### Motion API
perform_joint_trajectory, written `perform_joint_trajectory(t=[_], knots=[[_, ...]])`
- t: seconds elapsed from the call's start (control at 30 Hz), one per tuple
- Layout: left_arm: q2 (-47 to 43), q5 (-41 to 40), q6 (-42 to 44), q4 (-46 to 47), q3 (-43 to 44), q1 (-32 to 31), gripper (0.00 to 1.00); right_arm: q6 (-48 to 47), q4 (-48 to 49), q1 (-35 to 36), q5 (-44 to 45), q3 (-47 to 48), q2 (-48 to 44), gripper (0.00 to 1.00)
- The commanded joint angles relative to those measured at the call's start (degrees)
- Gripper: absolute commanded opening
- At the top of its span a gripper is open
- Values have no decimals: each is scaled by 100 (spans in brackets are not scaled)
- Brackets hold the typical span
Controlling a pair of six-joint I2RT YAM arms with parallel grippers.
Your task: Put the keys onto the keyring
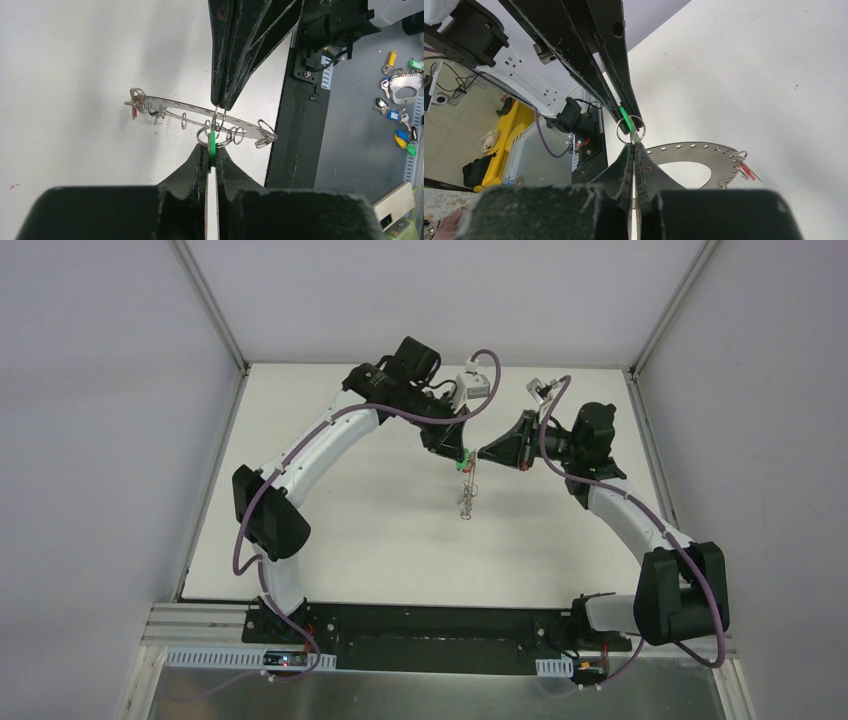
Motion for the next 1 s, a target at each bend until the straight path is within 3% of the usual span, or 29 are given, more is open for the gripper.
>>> perform_joint_trajectory(t=[0.0,0.97], knots=[[27,-18,-14,-213,242,1,0,-100,260,-34,-109,40,22,0],[14,-353,-97,-382,570,12,0,-199,148,-128,-60,66,92,0]])
